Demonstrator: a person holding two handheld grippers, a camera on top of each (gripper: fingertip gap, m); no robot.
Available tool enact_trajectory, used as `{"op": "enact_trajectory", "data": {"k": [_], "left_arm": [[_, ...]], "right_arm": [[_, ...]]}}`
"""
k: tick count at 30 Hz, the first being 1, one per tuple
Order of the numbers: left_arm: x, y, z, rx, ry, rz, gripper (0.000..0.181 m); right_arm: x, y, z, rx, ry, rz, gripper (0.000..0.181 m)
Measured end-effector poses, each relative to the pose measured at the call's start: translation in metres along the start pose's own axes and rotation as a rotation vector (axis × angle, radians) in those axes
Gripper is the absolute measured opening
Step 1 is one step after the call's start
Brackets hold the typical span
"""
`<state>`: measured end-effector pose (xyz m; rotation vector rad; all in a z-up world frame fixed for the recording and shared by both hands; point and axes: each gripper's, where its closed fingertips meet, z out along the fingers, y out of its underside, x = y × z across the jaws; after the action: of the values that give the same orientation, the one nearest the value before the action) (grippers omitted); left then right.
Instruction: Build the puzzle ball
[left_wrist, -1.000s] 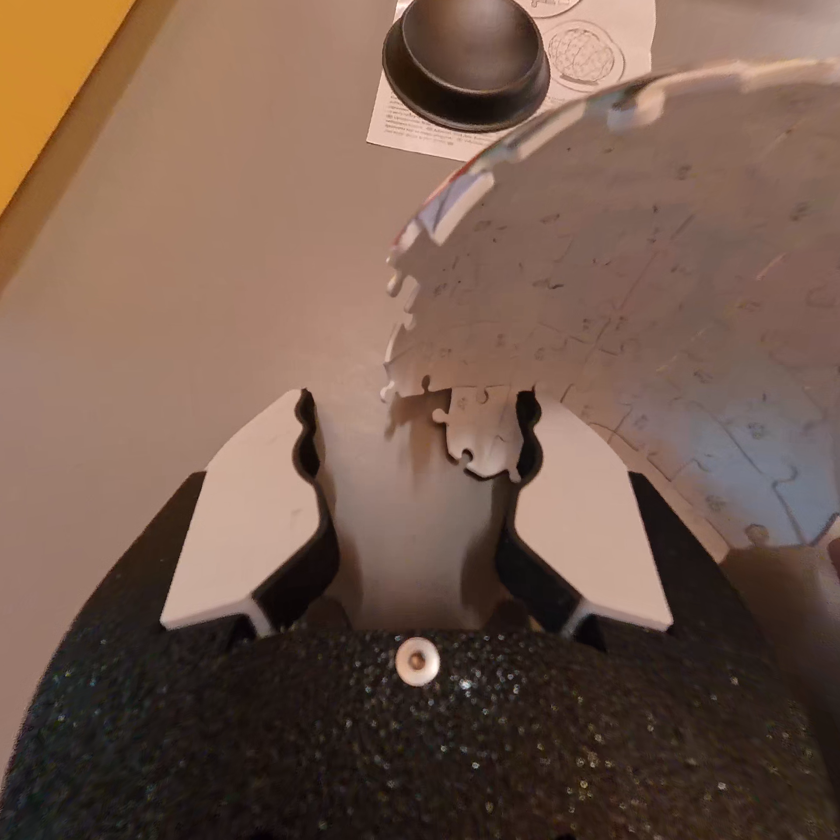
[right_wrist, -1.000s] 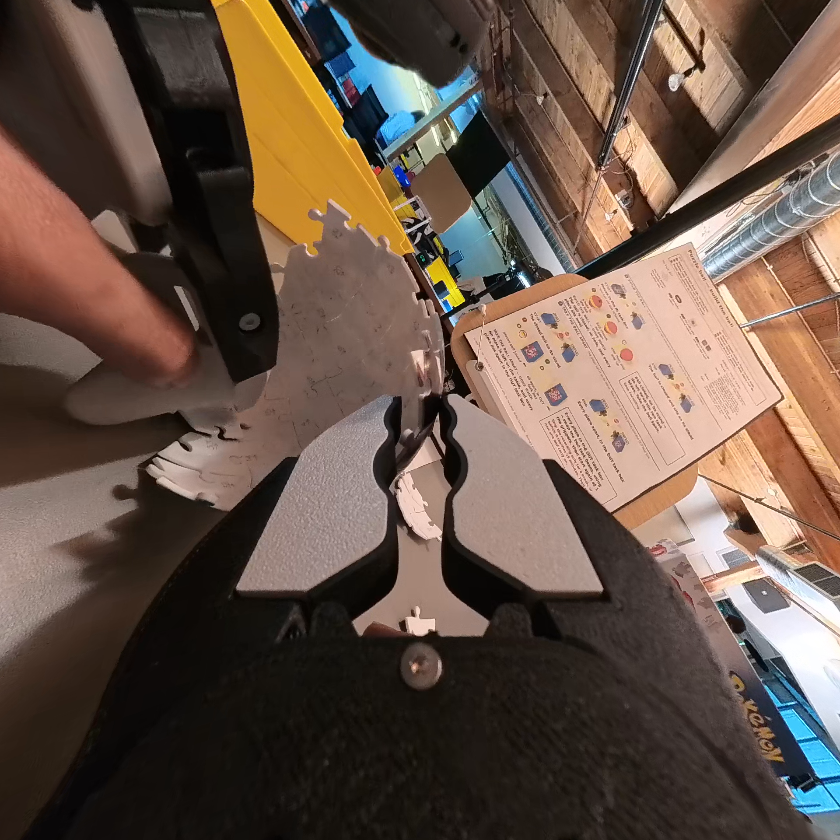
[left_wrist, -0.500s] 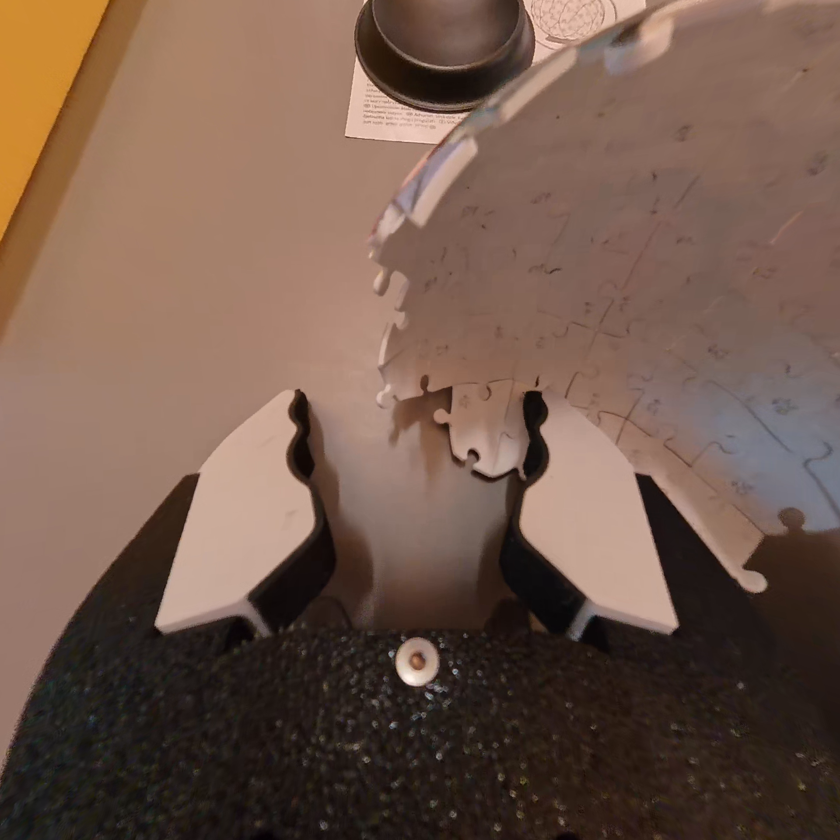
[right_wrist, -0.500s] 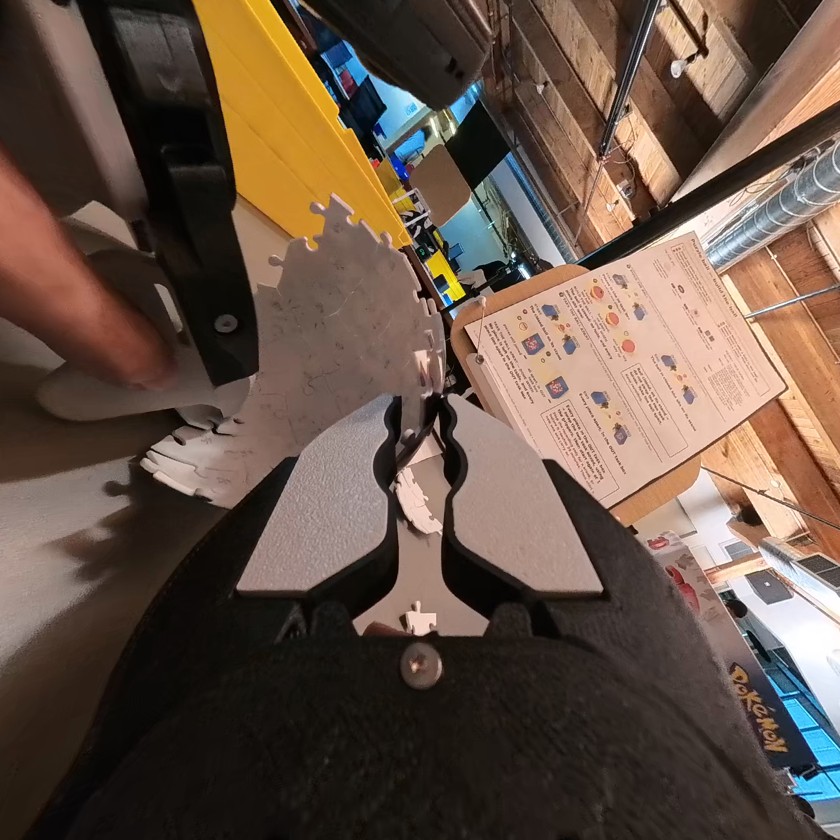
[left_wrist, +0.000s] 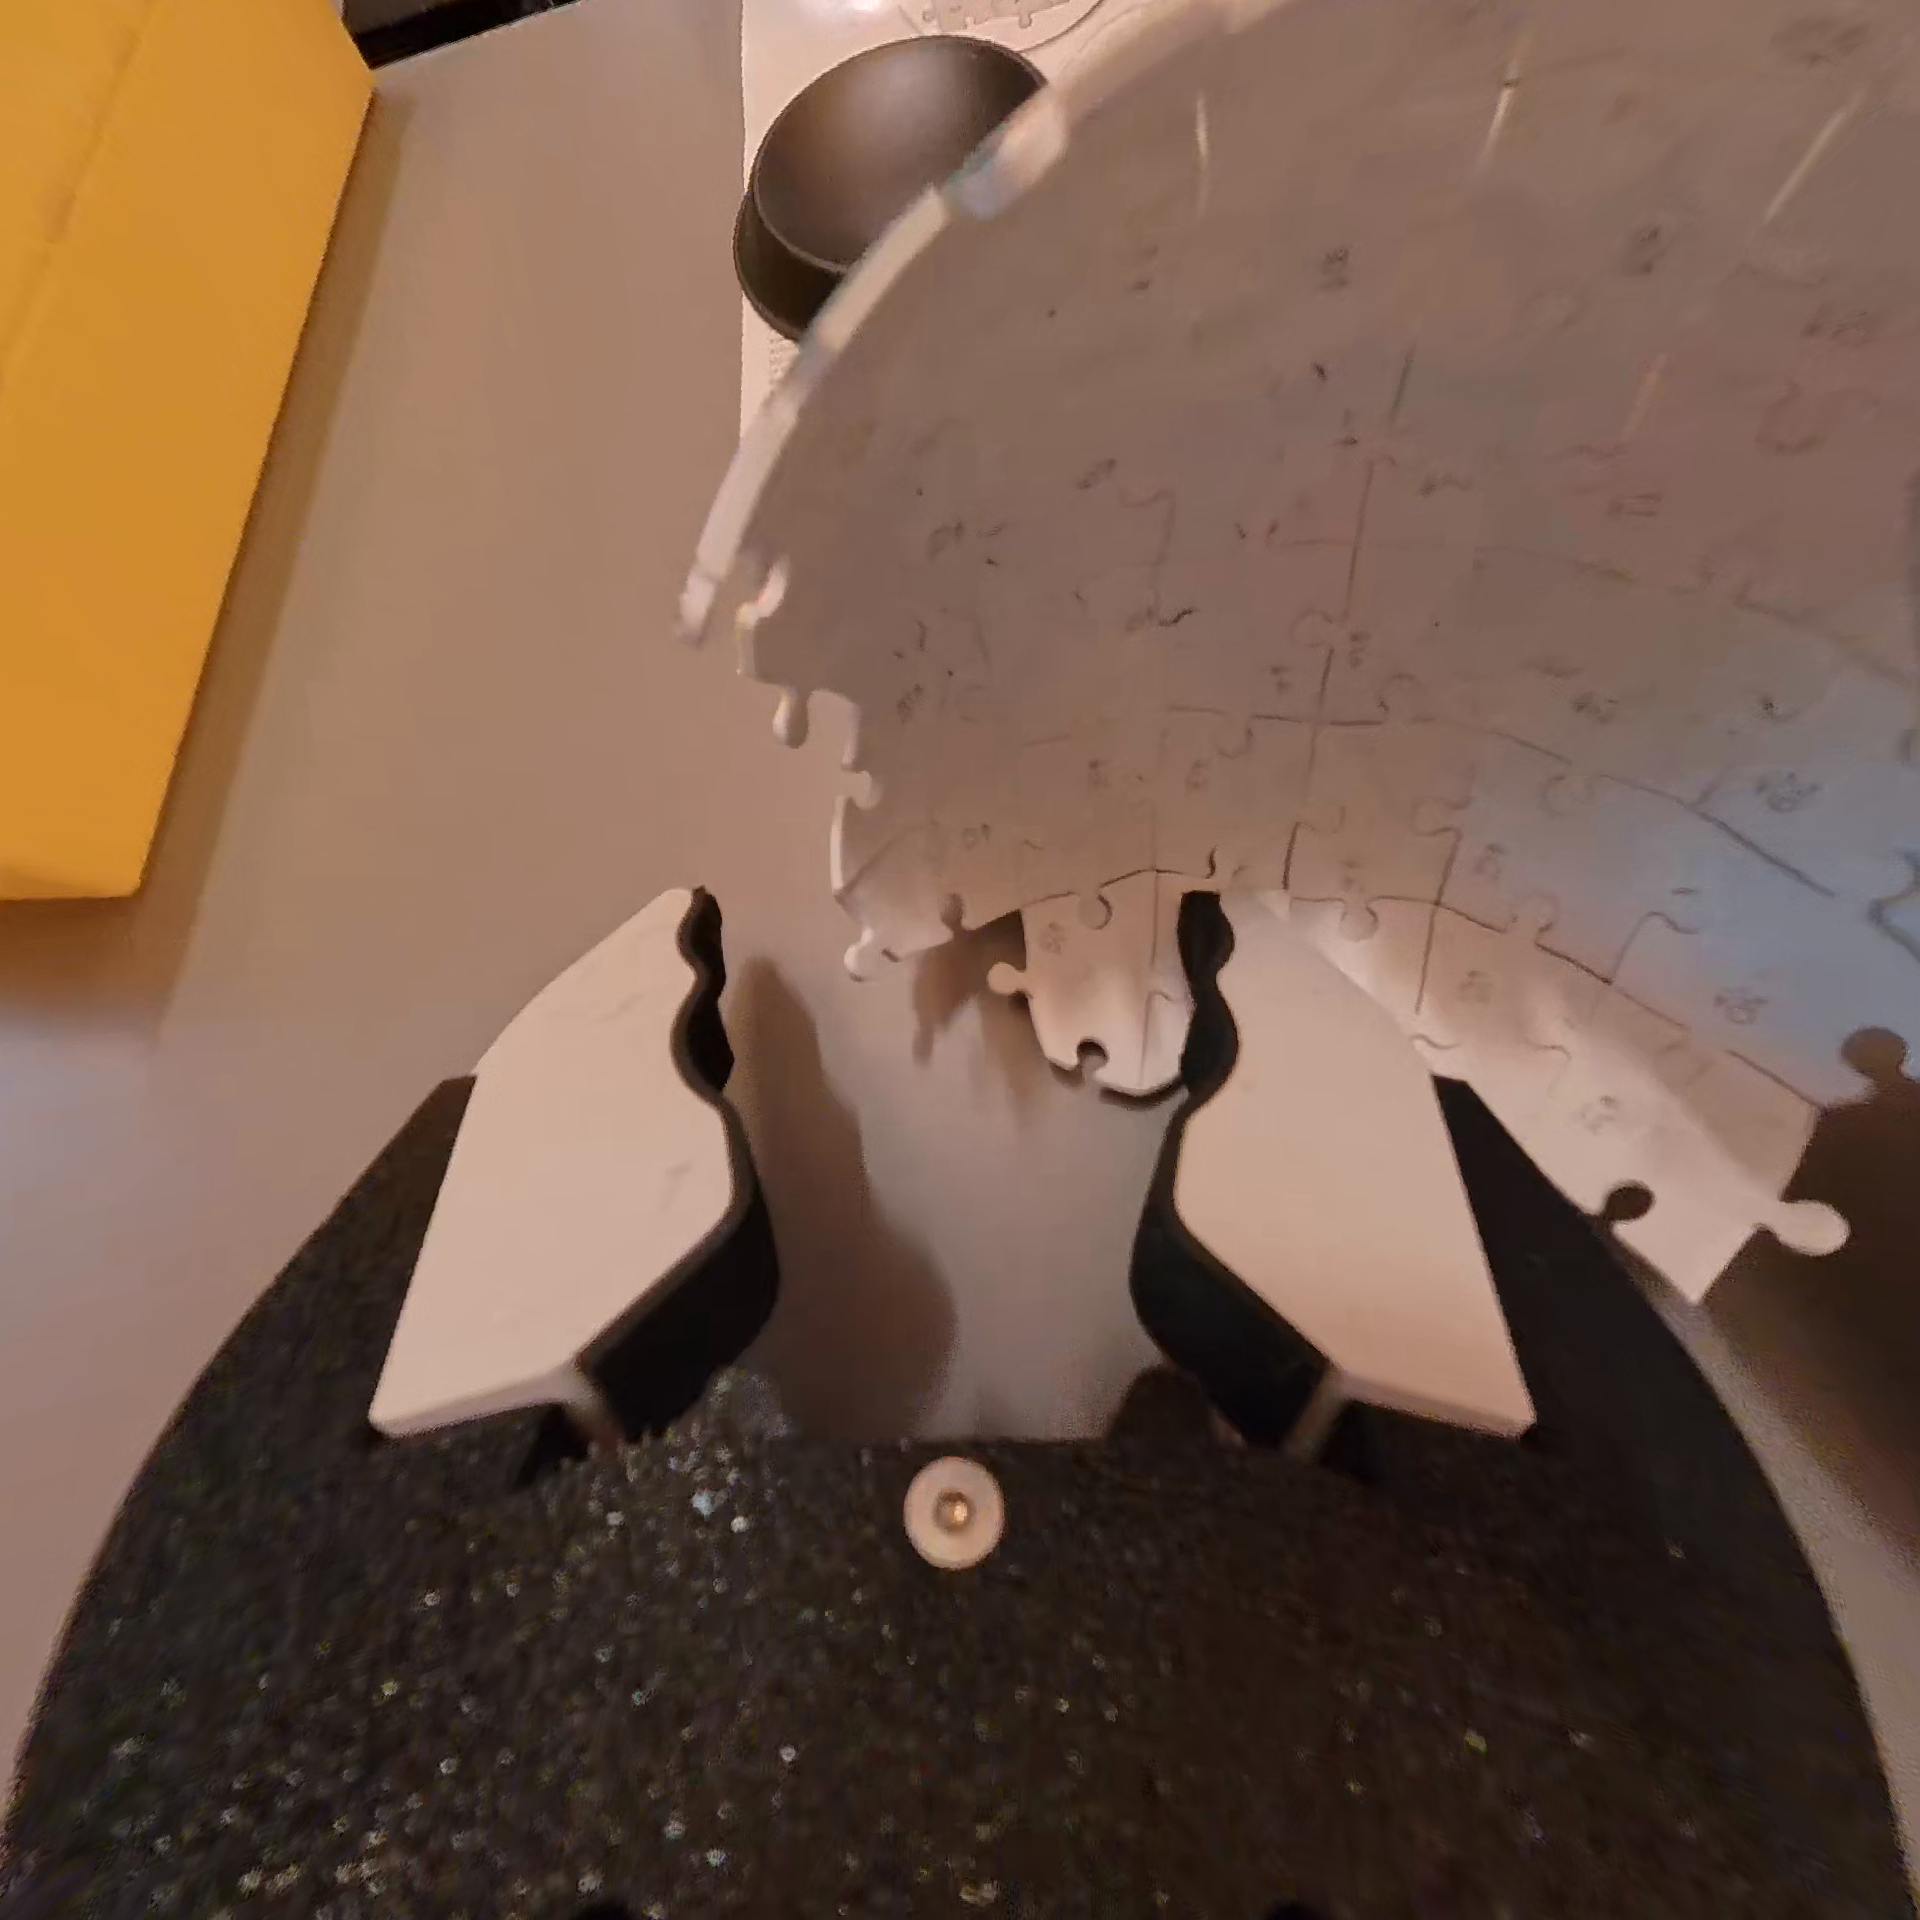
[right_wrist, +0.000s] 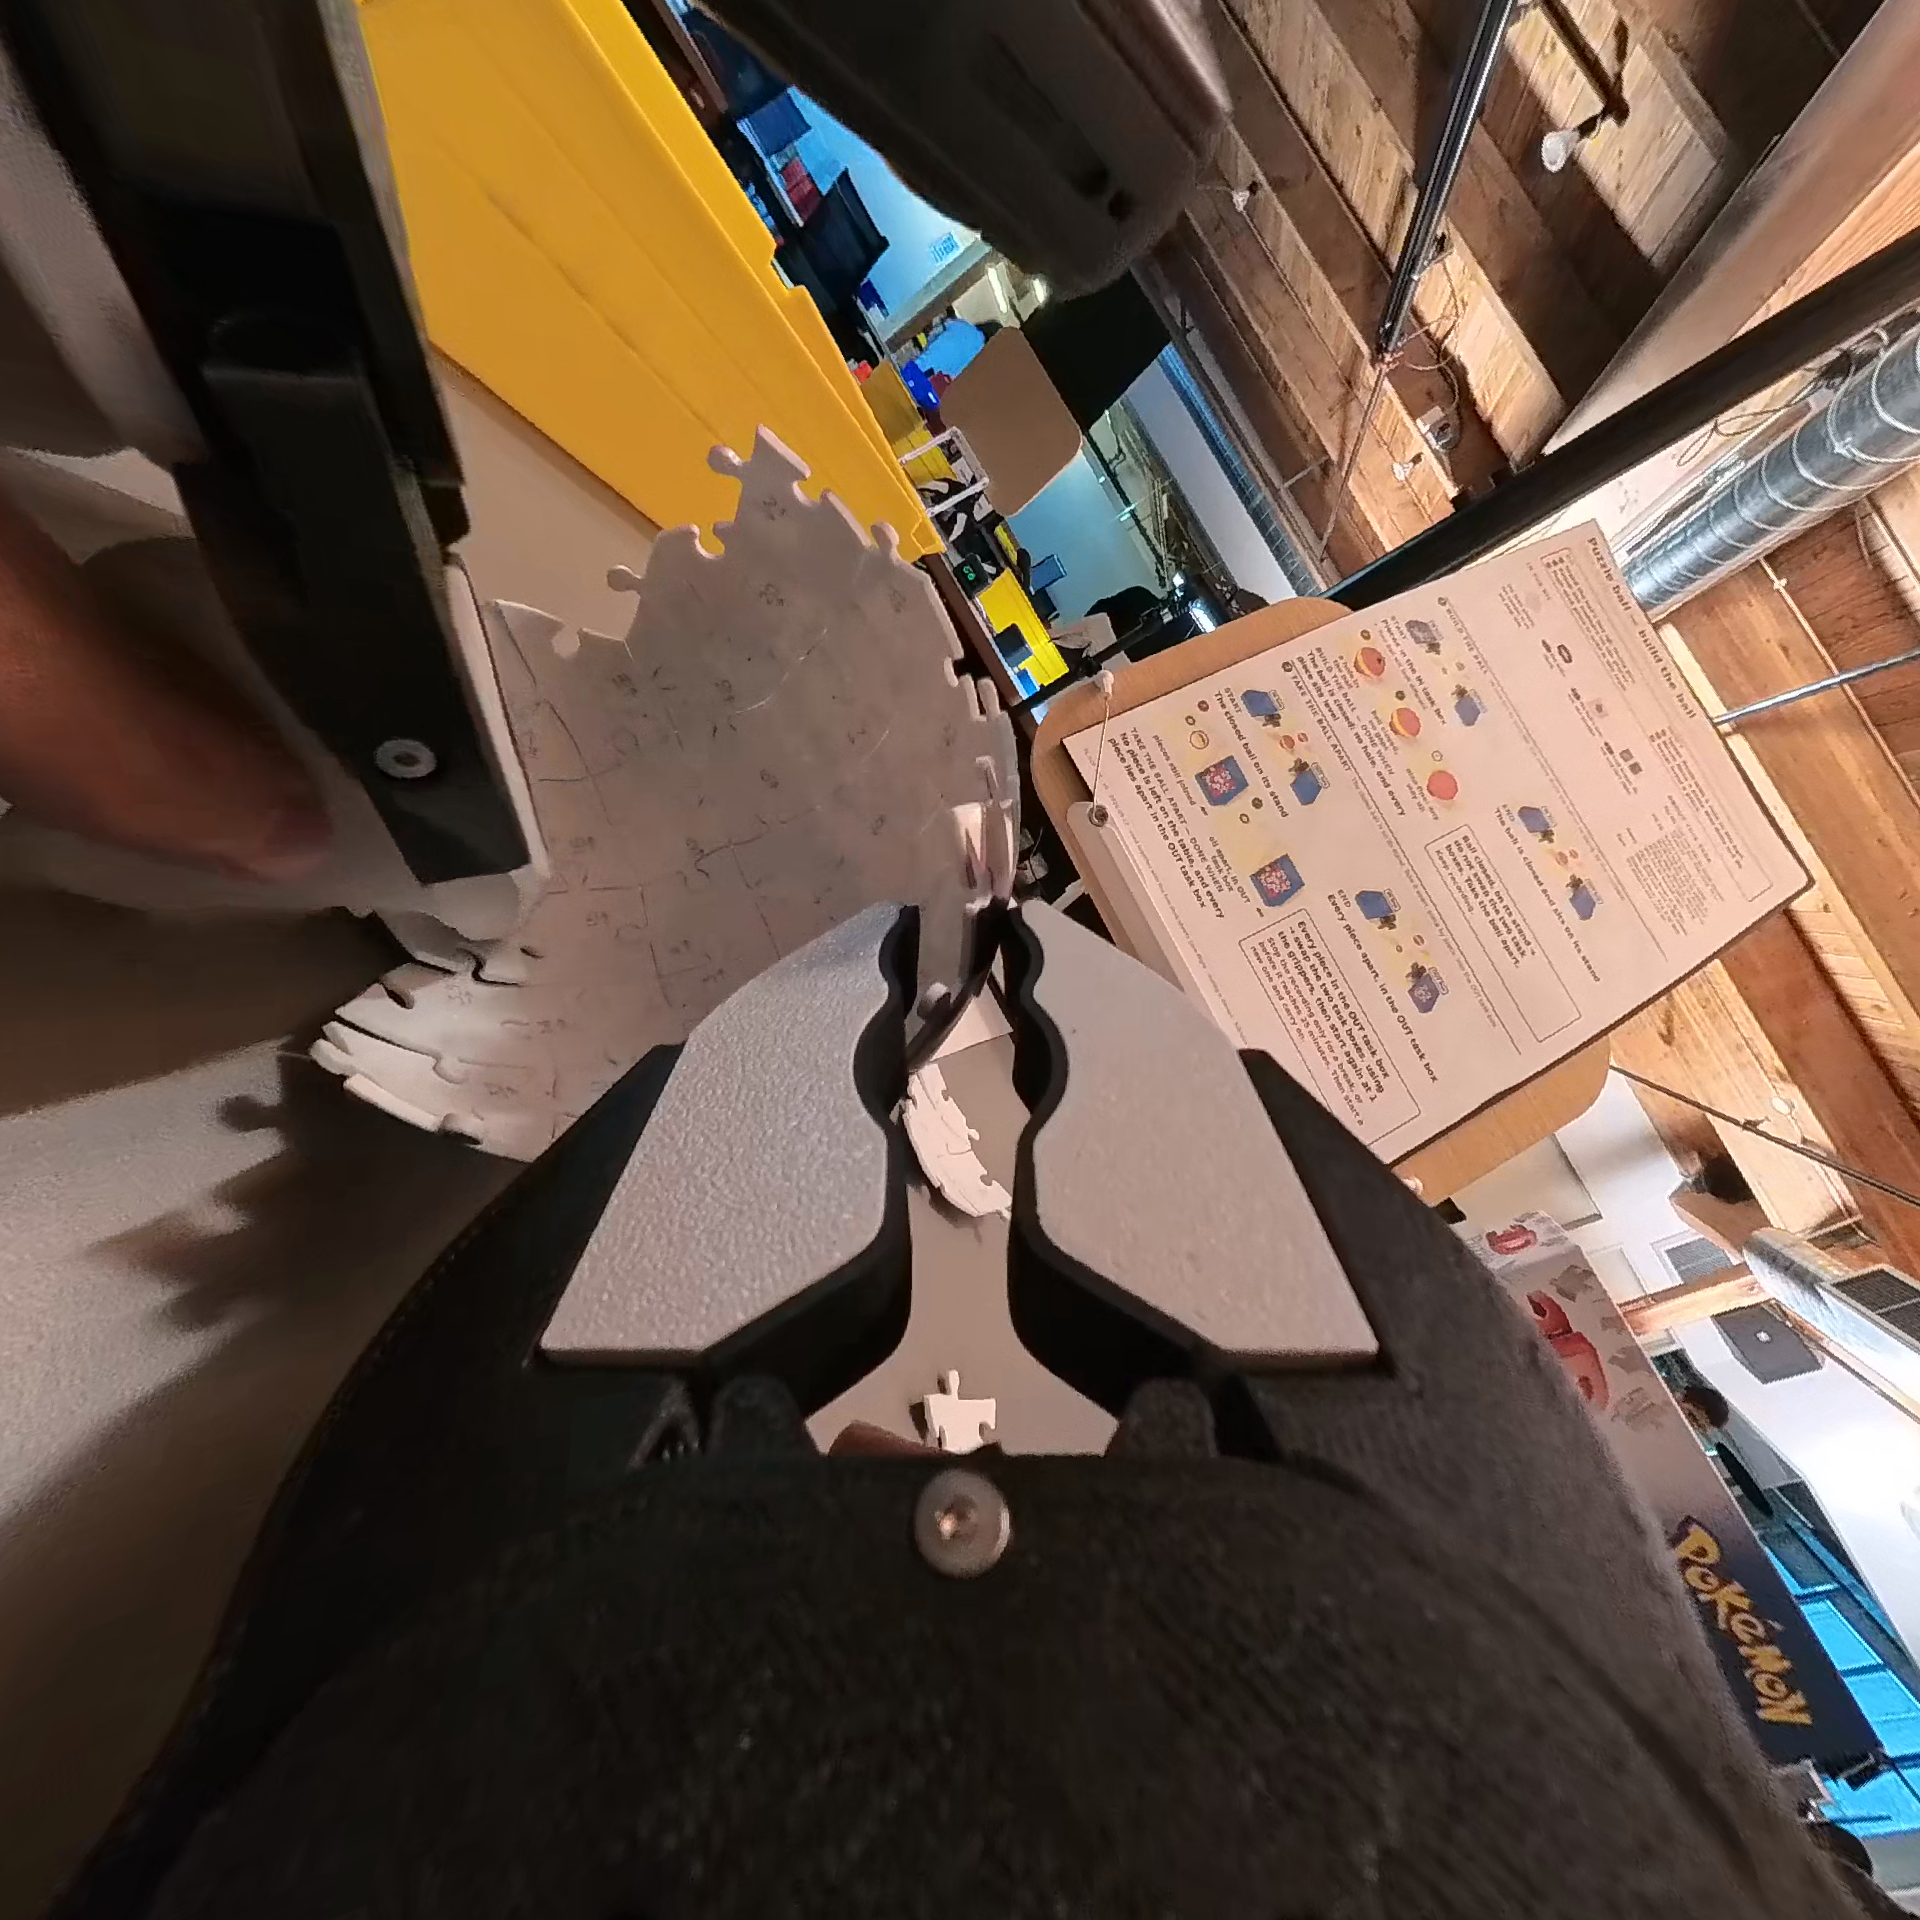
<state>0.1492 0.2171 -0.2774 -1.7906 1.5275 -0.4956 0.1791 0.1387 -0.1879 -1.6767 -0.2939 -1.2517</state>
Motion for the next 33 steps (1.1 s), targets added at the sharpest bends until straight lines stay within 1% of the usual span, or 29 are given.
{"op": "enact_trajectory", "data": {"k": [1,6,9,15,19,22,25,28,33], "left_arm": [[0.000,0.000,0.000,0.003,0.002,0.012,0.085],[0.001,0.000,0.000,0.000,0.027,0.008,0.082],[-0.002,0.001,0.000,-0.007,0.026,-0.020,0.088],[0.000,0.002,0.004,-0.032,0.056,-0.085,0.090],[0.005,0.002,0.005,-0.040,0.105,-0.099,0.086],[0.008,0.003,0.007,-0.055,0.173,-0.113,0.082],[0.007,0.002,0.009,-0.051,0.202,-0.072,0.086],[0.003,0.001,0.010,-0.041,0.189,-0.032,0.092],[0.006,-0.004,0.008,0.004,0.184,0.073,0.085]], "right_arm": [[0.000,0.000,0.000,-0.001,-0.001,0.000,0.015],[0.000,-0.001,0.000,0.005,-0.002,-0.002,0.015],[0.000,-0.001,0.000,0.008,-0.001,-0.005,0.015],[-0.001,-0.002,-0.001,0.013,-0.003,0.001,0.015],[-0.001,0.000,0.000,0.009,-0.002,0.001,0.015],[0.000,0.002,0.000,0.001,-0.004,0.009,0.015],[0.000,0.003,0.000,0.000,-0.004,0.008,0.015],[0.000,0.003,0.000,0.000,-0.004,0.008,0.015],[0.001,0.005,0.000,-0.004,-0.005,0.011,0.015]]}}
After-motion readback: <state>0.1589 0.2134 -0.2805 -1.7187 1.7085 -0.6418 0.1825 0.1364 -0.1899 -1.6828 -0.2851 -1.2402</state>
